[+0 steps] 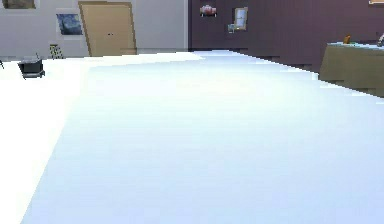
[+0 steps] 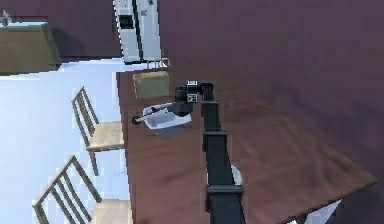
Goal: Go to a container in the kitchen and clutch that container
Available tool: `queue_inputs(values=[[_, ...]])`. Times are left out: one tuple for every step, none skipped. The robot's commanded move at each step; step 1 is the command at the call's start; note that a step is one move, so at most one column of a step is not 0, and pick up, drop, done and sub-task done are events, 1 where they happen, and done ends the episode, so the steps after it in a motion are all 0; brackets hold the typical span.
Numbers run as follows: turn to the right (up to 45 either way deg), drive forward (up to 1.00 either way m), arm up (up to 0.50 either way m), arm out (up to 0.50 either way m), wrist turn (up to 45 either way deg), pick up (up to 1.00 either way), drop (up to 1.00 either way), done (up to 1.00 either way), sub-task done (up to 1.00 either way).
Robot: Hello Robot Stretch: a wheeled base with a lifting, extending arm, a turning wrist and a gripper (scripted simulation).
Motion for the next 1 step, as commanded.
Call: queue_inputs(values=[[0.0,0.00,0.12,0.00,0.0,0.00,0.00,0.00,0.00]])
